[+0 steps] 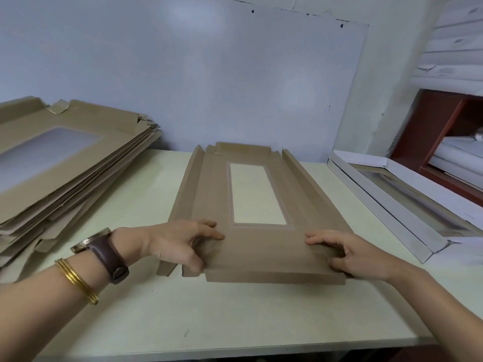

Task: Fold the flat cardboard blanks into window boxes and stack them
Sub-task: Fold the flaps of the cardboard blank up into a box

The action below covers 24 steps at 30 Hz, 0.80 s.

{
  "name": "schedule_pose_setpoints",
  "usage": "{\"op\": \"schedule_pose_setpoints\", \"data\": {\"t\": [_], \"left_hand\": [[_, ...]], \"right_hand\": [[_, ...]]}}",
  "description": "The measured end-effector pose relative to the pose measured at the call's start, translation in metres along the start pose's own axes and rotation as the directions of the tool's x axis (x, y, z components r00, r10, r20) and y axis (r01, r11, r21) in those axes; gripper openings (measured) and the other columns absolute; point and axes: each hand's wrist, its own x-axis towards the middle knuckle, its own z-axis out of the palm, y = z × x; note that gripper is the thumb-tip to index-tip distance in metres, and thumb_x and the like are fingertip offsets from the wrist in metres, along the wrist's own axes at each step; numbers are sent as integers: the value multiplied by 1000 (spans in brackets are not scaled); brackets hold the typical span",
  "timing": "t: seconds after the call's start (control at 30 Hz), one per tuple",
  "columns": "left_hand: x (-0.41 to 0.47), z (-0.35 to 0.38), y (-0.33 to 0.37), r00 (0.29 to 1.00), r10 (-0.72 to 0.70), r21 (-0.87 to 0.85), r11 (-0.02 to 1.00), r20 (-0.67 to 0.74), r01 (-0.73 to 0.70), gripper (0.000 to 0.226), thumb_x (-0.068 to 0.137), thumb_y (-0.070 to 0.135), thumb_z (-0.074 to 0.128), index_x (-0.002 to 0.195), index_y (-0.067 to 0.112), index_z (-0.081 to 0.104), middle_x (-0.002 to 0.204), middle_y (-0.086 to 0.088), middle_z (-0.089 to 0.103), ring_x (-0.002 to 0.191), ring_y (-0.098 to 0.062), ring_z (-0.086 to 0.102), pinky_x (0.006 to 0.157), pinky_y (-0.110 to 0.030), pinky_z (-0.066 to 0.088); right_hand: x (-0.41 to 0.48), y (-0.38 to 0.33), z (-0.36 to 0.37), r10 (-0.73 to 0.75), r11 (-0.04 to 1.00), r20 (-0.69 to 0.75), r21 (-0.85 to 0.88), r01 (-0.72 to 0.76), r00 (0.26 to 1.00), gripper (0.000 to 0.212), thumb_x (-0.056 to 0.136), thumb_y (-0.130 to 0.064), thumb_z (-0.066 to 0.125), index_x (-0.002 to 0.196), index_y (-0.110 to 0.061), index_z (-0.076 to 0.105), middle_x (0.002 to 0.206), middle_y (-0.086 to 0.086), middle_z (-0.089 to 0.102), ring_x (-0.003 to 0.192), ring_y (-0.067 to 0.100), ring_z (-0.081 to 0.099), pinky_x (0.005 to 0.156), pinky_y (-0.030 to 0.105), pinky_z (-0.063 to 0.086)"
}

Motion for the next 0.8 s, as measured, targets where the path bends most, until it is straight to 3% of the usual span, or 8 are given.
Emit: {"op": "schedule_pose_setpoints", "data": {"t": [0.1,0.33,0.4,0.47,0.6,0.67,0.73,0.8], "left_hand": [[3,0,-2,1000,-17,-37,999,25,18,94,59,25,66,147,32,34,159,8,11,145,-4,11,110,-19,22],[14,-2,-18,999,17,-131,991,37,-12,91,72,8,73,147,37,32,160,13,1,145,1,-6,116,-23,8],[17,-3,-20,998,20,-136,991,55,-12,92,72,12,77,147,39,31,160,16,0,144,3,-6,118,-25,5],[18,-5,-22,997,16,-101,995,74,-9,96,70,24,82,148,40,28,159,18,-2,144,2,-8,119,-28,1],[19,-3,-23,997,9,-40,999,71,-7,104,66,39,83,150,42,22,159,17,-6,145,-2,-12,120,-32,-2],[18,0,-23,999,22,-63,998,49,-19,102,66,41,80,150,41,22,160,16,-5,145,-2,-14,120,-33,-3],[18,2,-23,999,30,-79,996,22,-29,99,66,42,77,149,41,24,160,14,-3,145,-2,-14,119,-34,-3],[17,4,-24,1000,28,-84,996,5,-27,94,70,37,76,149,40,25,161,13,-1,145,-3,-13,120,-37,2]], "right_hand": [[5,3,0,-19,1000,1,-18,19,1000,61,82,15,50,127,-25,59,147,-12,40,132,-1,38,95,3,36],[16,2,-3,0,1000,11,12,0,1000,62,81,17,49,125,-27,56,149,-8,37,134,-1,32,89,-3,32],[18,2,-5,-1,1000,20,3,0,1000,64,81,17,48,128,-25,55,151,-9,36,136,0,30,96,3,34],[17,2,-8,4,1000,54,-20,-3,999,69,79,17,47,132,-26,53,152,-12,32,140,0,25,103,21,43],[11,0,-15,-11,998,150,-55,20,989,80,73,14,54,142,-27,44,154,-16,25,144,-2,13,99,16,41],[8,-1,-18,9,1000,188,-31,-3,982,86,66,5,58,143,-30,42,155,-19,22,144,-3,10,106,36,42],[6,-1,-21,48,999,216,2,-50,975,88,62,-1,57,142,-36,43,153,-26,20,143,-6,12,93,53,47],[5,0,-22,62,997,239,22,-69,969,86,66,1,60,138,-43,45,152,-31,19,140,-9,18,71,46,46]]}}
